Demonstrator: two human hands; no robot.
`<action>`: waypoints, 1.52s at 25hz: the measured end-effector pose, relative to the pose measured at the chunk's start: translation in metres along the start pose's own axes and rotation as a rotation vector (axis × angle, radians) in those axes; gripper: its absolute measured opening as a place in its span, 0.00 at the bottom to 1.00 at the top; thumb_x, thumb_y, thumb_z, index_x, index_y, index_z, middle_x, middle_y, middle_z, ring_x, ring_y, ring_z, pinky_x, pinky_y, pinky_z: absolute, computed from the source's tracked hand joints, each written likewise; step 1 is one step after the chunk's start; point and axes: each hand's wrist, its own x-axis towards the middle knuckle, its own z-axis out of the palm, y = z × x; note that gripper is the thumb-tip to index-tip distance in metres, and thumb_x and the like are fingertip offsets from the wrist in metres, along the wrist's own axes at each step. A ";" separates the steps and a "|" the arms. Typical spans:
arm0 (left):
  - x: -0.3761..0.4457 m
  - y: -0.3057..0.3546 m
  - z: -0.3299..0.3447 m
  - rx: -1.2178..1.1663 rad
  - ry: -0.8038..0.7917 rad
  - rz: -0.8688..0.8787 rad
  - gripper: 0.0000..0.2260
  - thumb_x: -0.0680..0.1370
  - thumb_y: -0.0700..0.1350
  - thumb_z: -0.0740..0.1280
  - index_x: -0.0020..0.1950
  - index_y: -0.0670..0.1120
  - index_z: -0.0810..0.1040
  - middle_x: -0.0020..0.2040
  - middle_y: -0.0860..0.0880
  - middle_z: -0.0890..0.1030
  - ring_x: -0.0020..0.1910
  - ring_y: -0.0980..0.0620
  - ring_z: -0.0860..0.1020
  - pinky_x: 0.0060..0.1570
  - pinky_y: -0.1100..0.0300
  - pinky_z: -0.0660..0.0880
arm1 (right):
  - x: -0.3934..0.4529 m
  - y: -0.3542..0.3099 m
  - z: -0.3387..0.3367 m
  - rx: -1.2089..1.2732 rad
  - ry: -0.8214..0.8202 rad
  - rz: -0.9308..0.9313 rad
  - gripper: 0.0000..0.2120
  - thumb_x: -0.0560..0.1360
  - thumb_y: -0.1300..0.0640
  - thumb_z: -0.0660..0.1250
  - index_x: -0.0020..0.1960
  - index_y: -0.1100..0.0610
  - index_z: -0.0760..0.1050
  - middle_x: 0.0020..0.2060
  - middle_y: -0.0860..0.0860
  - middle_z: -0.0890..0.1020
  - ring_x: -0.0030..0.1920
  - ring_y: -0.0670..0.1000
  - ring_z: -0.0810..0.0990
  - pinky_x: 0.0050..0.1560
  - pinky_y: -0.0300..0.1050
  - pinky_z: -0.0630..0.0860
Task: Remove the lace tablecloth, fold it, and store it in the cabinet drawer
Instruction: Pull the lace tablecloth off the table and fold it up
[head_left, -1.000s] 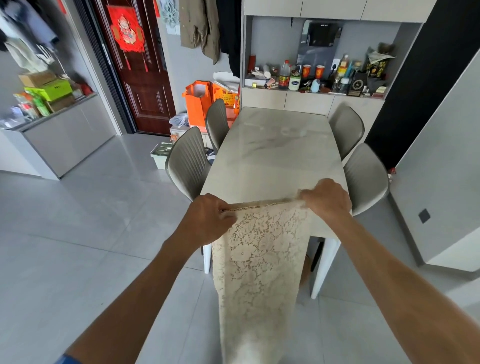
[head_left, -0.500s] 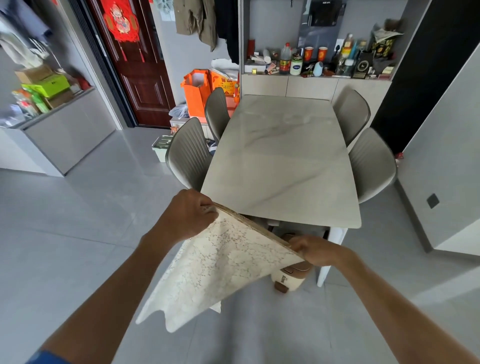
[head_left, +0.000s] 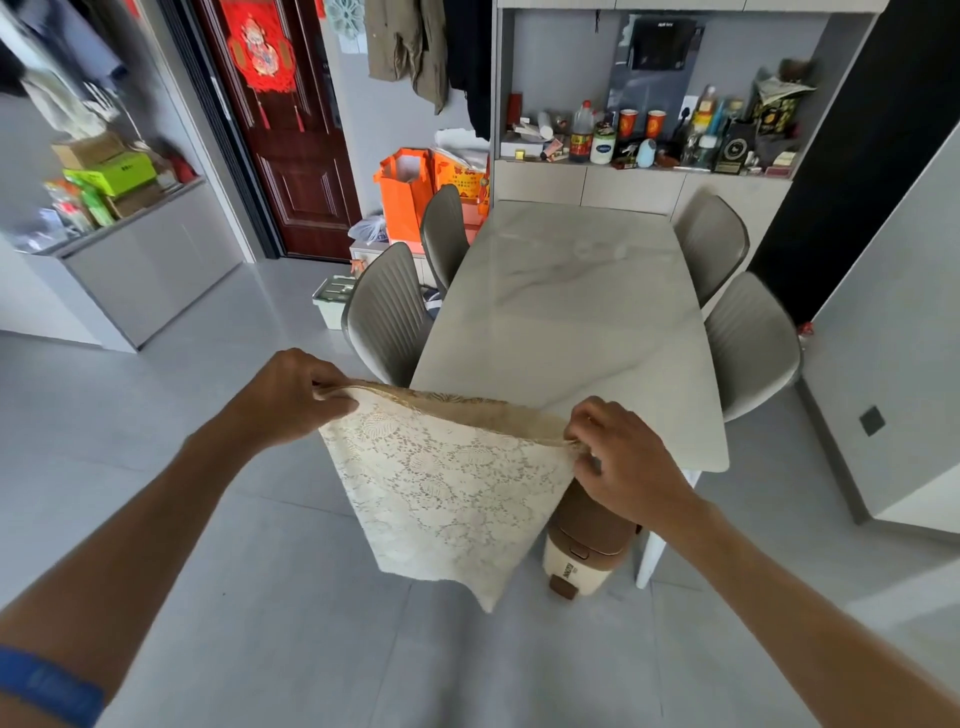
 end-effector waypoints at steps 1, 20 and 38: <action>-0.001 -0.001 0.002 -0.042 0.017 -0.017 0.04 0.69 0.39 0.77 0.43 0.45 0.87 0.38 0.51 0.85 0.36 0.58 0.81 0.35 0.63 0.73 | 0.004 -0.005 0.000 0.022 0.095 0.079 0.08 0.69 0.65 0.67 0.46 0.56 0.74 0.46 0.48 0.76 0.41 0.49 0.75 0.37 0.42 0.75; 0.000 0.001 0.009 -0.200 -0.025 -0.032 0.08 0.70 0.37 0.77 0.46 0.47 0.86 0.40 0.53 0.85 0.39 0.57 0.82 0.37 0.69 0.72 | -0.025 -0.013 -0.005 0.488 -0.124 0.274 0.16 0.69 0.65 0.63 0.42 0.42 0.74 0.34 0.43 0.79 0.42 0.44 0.75 0.39 0.40 0.69; 0.002 -0.010 0.002 -0.051 -0.078 0.029 0.09 0.69 0.35 0.77 0.48 0.42 0.87 0.44 0.50 0.85 0.41 0.53 0.82 0.37 0.66 0.73 | -0.008 0.036 -0.007 0.078 -0.287 0.154 0.12 0.78 0.47 0.67 0.48 0.55 0.83 0.49 0.46 0.83 0.48 0.50 0.76 0.47 0.44 0.68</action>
